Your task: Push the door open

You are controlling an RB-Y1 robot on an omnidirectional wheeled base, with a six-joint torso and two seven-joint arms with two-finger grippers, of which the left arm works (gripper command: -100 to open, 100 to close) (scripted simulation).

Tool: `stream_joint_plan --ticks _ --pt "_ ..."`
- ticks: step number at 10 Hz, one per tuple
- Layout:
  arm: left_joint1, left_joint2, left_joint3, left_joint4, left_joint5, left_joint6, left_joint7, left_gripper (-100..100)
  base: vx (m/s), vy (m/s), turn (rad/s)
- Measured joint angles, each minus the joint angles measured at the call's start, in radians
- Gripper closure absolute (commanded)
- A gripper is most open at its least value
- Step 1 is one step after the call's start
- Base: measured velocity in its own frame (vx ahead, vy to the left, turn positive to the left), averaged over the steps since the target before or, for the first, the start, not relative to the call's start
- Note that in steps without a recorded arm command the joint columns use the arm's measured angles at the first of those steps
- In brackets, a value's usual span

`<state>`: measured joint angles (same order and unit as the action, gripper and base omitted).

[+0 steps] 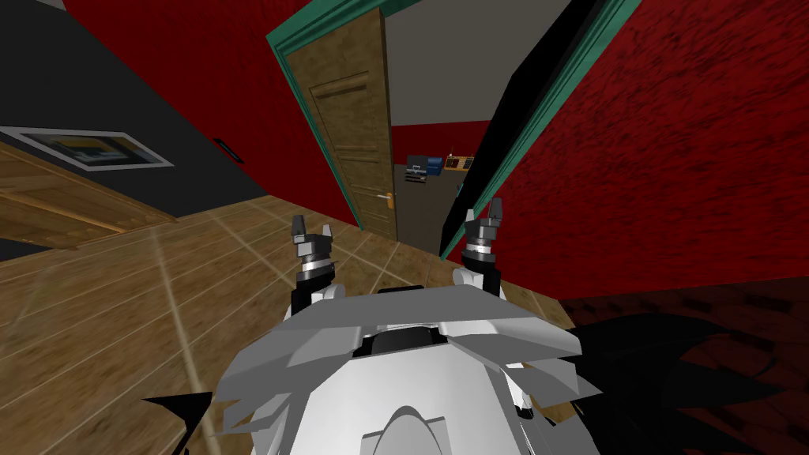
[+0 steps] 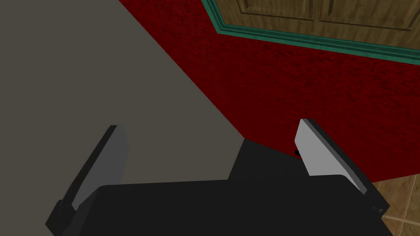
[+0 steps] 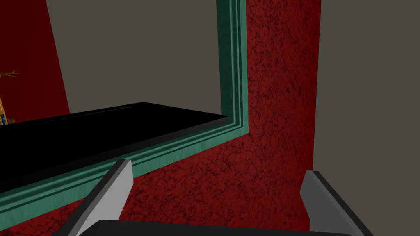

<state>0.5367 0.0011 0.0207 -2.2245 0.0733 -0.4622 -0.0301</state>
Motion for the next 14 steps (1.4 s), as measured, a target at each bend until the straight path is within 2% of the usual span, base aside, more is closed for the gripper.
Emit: stream_joint_plan --ticks 7,10,12,14 --pt "-0.092 0.024 -0.017 0.138 -0.009 0.004 0.012 -100 0.092 0.038 -0.022" --pt "-0.146 0.037 -0.023 0.225 -0.012 -0.001 0.021 -100 0.094 0.059 -0.029" --pt "-0.181 0.038 -0.035 0.268 -0.018 0.011 0.023 -100 0.076 0.054 -0.02" --pt "-0.21 0.04 -0.039 0.315 -0.021 0.007 0.025 -100 0.057 0.036 -0.026"
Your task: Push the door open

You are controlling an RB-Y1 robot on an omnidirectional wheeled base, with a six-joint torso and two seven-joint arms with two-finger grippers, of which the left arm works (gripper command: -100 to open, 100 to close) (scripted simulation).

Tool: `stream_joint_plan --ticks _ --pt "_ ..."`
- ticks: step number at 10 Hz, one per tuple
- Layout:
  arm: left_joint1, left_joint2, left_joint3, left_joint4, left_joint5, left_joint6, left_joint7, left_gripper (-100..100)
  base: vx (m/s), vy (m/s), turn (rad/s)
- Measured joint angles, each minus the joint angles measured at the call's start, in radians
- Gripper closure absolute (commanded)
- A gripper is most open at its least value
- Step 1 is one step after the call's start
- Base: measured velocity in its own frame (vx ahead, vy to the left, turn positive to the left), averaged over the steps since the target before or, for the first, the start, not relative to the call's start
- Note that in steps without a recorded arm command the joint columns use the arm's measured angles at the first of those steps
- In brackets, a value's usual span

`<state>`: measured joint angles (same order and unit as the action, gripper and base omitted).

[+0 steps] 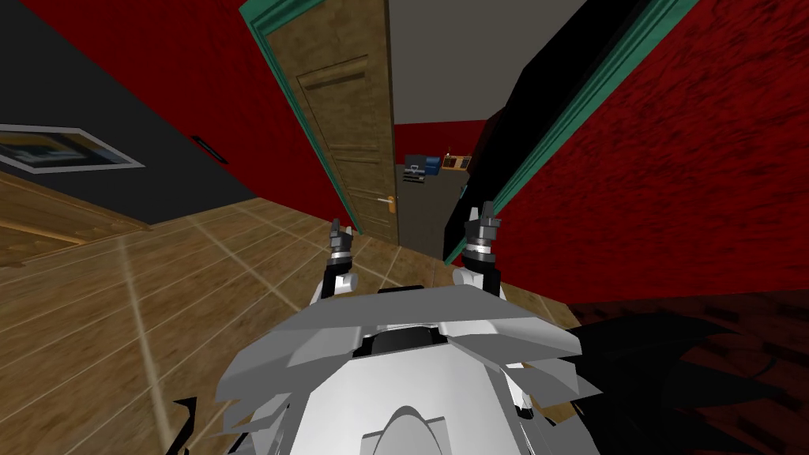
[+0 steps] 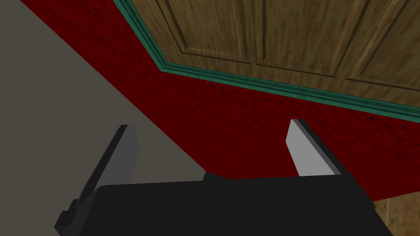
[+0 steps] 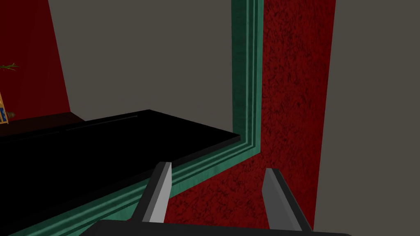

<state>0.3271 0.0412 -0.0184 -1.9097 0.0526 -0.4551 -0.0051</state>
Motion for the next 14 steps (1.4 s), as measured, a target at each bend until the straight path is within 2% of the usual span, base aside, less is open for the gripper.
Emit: stream_joint_plan --ticks 3,5,6,7,9,12,14 --pt "-0.051 0.006 -0.009 0.077 -0.005 -0.003 0.007 -100 0.069 0.051 -0.023" --pt "-0.087 0.009 -0.016 0.148 -0.008 -0.014 0.013 -100 0.093 0.063 -0.036" --pt "-0.115 0.005 -0.022 0.18 -0.013 -0.009 0.011 -100 0.091 0.075 -0.04" --pt "-0.136 0.01 -0.025 0.2 -0.013 0.005 0.016 -100 0.06 0.059 -0.014" --pt "-0.168 0.012 -0.029 0.252 -0.016 0.002 0.021 -100 0.066 0.054 -0.03" --pt "-0.24 0.008 -0.044 0.347 -0.024 0.005 0.026 -100 0.089 0.065 -0.03" --pt "-0.269 0.008 -0.05 0.401 -0.028 0.004 0.029 -100 0.064 0.057 -0.033"
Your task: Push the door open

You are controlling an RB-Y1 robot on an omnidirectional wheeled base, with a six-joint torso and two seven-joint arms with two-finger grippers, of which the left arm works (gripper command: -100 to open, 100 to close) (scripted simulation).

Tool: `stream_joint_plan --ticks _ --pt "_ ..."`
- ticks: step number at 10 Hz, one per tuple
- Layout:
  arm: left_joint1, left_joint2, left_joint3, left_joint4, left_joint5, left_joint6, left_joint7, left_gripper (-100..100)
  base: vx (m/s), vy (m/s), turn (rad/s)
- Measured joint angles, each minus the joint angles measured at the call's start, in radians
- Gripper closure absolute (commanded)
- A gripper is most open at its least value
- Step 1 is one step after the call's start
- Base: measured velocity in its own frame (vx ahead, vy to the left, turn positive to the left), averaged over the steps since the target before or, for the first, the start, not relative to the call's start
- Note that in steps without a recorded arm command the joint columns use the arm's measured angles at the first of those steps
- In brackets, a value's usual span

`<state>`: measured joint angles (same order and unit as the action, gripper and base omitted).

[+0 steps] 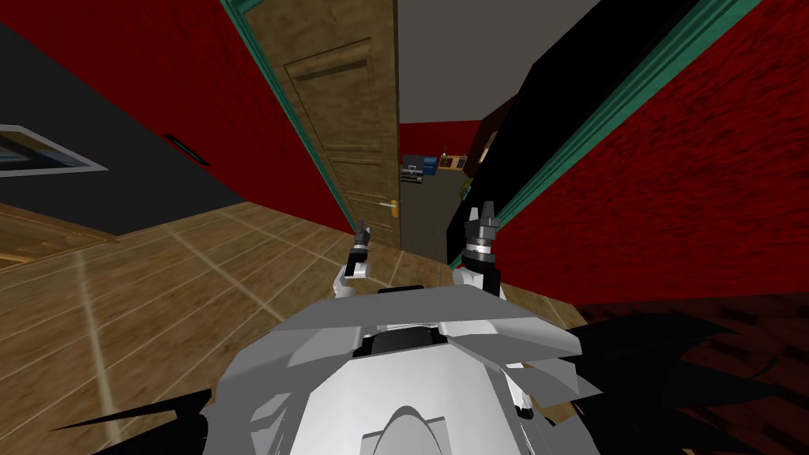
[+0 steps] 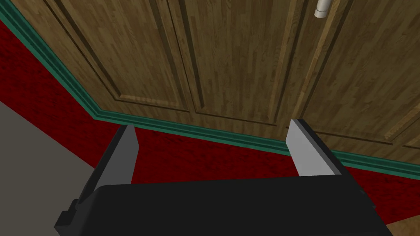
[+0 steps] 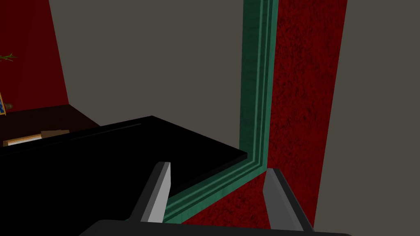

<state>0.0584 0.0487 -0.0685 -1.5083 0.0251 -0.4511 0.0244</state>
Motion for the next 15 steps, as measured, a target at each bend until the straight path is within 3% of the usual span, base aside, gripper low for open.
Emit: stream_joint_plan --ticks 1,4,7,13,15 --pt "-0.025 -0.001 -0.004 0.032 -0.002 0.0 0.003 -100 0.056 0.046 -0.016" --pt "-0.058 0.0 -0.011 0.094 -0.005 0.001 0.01 -100 0.037 0.043 -0.018" --pt "-0.126 -0.008 -0.023 0.198 -0.013 -0.004 0.014 -100 0.099 0.074 -0.041" --pt "-0.222 -0.014 -0.042 0.33 -0.021 0.008 0.03 -100 0.053 0.05 -0.021" --pt "-0.25 -0.018 -0.047 0.387 -0.024 0.0 0.034 -100 0.058 0.051 -0.024"
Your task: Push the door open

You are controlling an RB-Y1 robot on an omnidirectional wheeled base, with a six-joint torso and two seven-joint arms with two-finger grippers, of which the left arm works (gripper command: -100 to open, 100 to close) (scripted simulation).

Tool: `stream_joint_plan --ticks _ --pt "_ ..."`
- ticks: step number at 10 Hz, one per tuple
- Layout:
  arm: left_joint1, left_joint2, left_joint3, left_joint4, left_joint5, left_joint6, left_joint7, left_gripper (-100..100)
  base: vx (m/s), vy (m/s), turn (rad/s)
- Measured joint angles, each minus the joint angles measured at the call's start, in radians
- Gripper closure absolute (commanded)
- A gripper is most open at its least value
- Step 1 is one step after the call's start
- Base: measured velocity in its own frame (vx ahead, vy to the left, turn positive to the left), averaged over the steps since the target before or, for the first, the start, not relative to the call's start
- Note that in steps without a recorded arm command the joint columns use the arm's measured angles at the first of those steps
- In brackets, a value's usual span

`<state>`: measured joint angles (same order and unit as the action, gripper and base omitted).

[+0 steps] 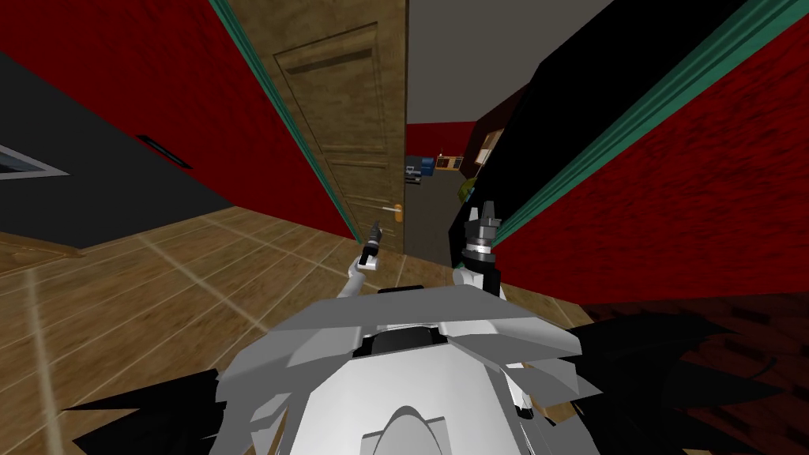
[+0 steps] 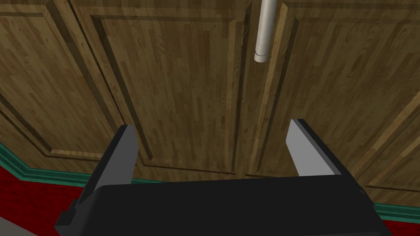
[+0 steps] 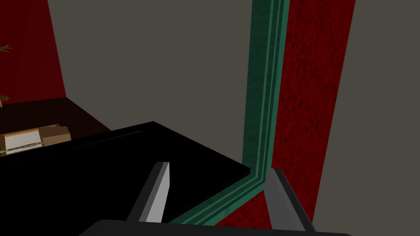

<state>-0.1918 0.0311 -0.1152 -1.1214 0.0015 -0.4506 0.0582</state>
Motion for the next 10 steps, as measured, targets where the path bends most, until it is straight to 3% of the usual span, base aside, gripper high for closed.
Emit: stream_joint_plan --ticks 8,10 --pt "-0.105 -0.021 -0.022 0.155 -0.012 0.01 0.013 -100 0.053 0.043 -0.018" --pt "-0.141 -0.028 -0.021 0.213 -0.012 0.0 0.014 -100 0.074 0.057 -0.027"
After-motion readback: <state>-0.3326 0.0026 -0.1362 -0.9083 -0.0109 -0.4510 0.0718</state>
